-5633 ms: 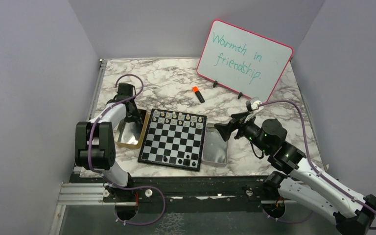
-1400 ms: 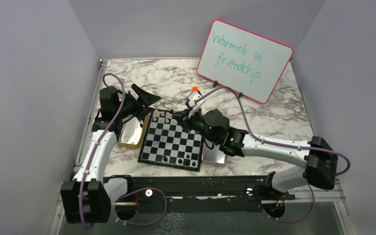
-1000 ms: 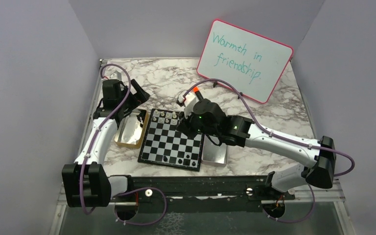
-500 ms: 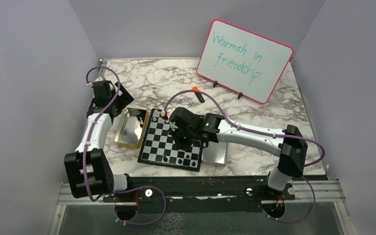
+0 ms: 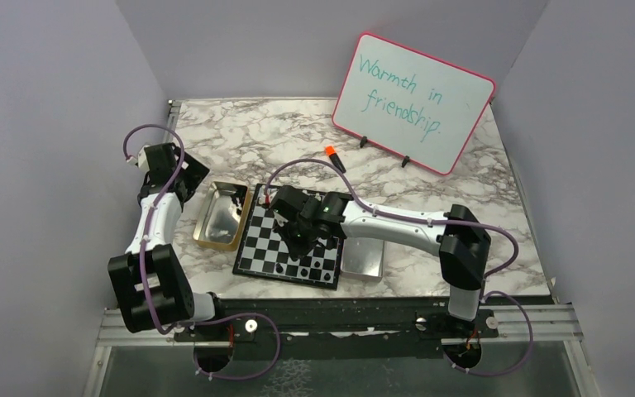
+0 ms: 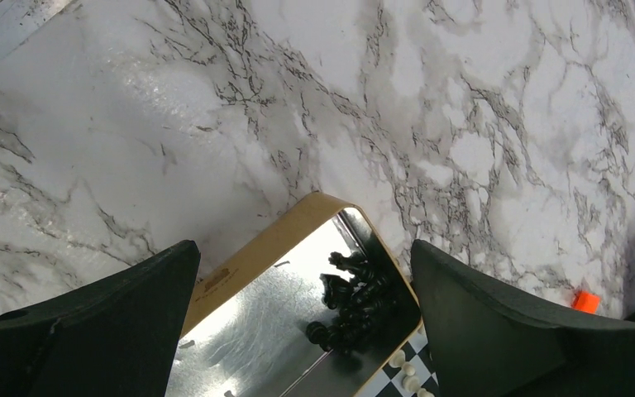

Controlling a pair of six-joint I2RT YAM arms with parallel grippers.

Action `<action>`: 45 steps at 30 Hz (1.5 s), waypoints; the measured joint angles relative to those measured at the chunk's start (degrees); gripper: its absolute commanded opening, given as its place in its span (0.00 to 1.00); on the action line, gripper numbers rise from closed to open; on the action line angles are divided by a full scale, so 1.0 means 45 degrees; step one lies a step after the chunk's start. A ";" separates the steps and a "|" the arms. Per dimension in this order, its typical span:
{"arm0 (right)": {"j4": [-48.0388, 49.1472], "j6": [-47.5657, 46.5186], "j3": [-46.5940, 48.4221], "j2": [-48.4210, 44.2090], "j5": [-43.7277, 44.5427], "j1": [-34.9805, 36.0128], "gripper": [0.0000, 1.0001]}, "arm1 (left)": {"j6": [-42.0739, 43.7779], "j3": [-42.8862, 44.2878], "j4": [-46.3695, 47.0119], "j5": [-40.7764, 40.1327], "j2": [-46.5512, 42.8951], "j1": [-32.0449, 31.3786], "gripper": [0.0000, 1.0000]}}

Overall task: Set up the chess pieces on the board
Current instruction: Place the chess piece on the chessboard.

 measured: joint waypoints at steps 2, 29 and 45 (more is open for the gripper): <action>-0.0058 0.0010 0.0000 0.0107 -0.0073 0.0000 0.04 | -0.0146 -0.0010 -0.0044 -0.0102 0.0000 0.0034 0.99; -0.0141 0.0199 0.0209 0.1093 -0.0544 0.0384 0.05 | -0.0267 -0.0010 -0.0267 -0.0199 0.0068 0.0083 0.99; -0.0136 0.0233 0.0214 0.1574 -0.0641 0.0384 0.05 | -0.0267 -0.0010 -0.0267 -0.0199 0.0078 0.0083 0.99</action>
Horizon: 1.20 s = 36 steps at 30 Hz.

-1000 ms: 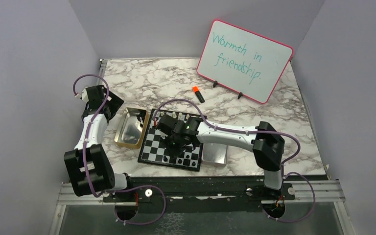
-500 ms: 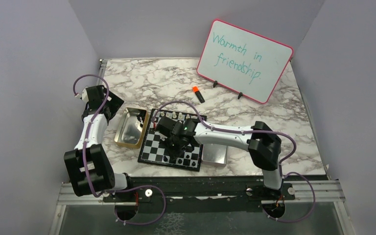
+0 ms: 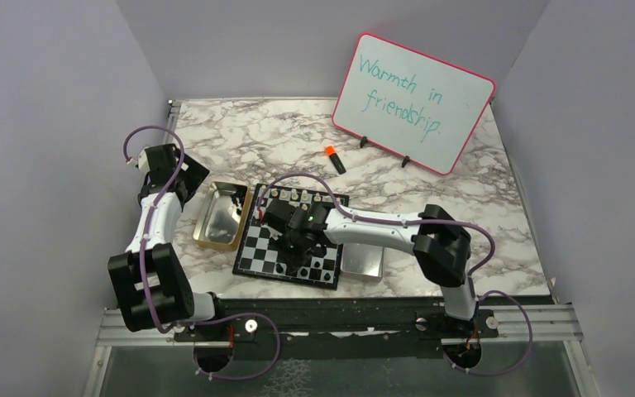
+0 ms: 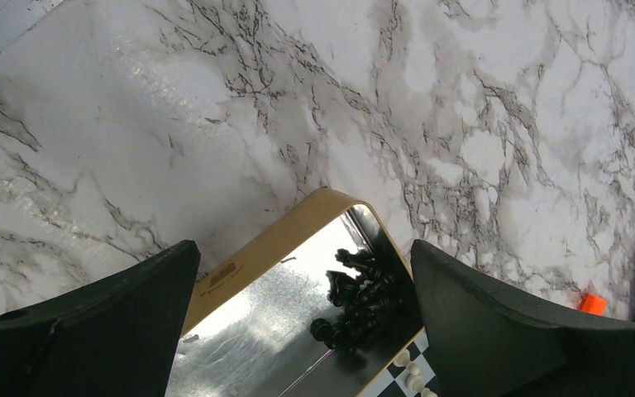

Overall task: Set up the chess pieces on the board
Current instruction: Place the chess piece on the chessboard.

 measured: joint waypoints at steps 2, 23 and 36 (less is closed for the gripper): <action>0.0000 0.0000 0.0010 0.0024 -0.0049 0.0000 0.06 | 0.0000 0.0000 0.0000 0.0000 0.0005 0.0000 0.99; -0.0005 0.0005 0.0306 0.0257 -0.0175 0.0000 0.07 | 0.0005 0.0000 -0.0005 0.0000 0.0039 0.0000 0.99; -0.0107 0.0000 0.0447 0.0355 -0.0155 0.0000 0.07 | 0.0005 0.0000 -0.0005 0.0000 0.0039 0.0005 0.99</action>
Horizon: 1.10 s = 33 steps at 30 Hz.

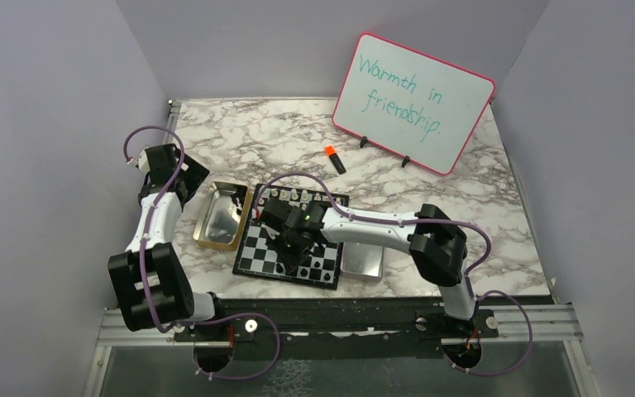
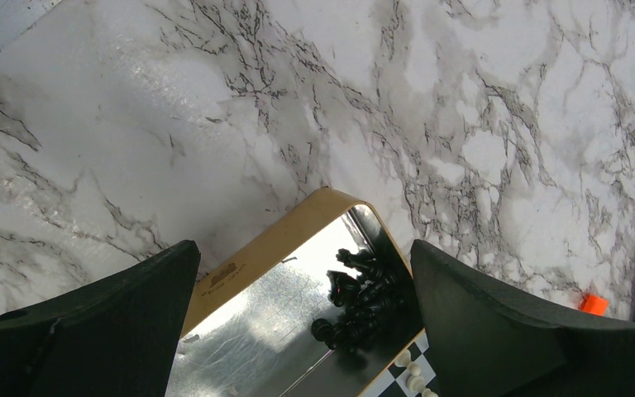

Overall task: Set up the chess pieces on the board
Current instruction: Place the chess piece on the chessboard.

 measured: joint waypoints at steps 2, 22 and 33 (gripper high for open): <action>-0.0083 0.0000 0.0063 0.0039 0.0010 0.0000 0.08 | 0.0000 0.0000 0.0000 0.0000 0.0000 0.0000 0.99; -0.0311 0.0078 0.0656 0.0248 0.0136 0.0000 0.32 | 0.0233 0.0000 0.0000 0.0010 0.0000 0.0005 0.99; -0.0355 0.0126 0.0772 0.0223 0.0359 0.0000 0.38 | 0.0670 0.0005 -0.0223 0.0049 0.0049 0.0005 0.99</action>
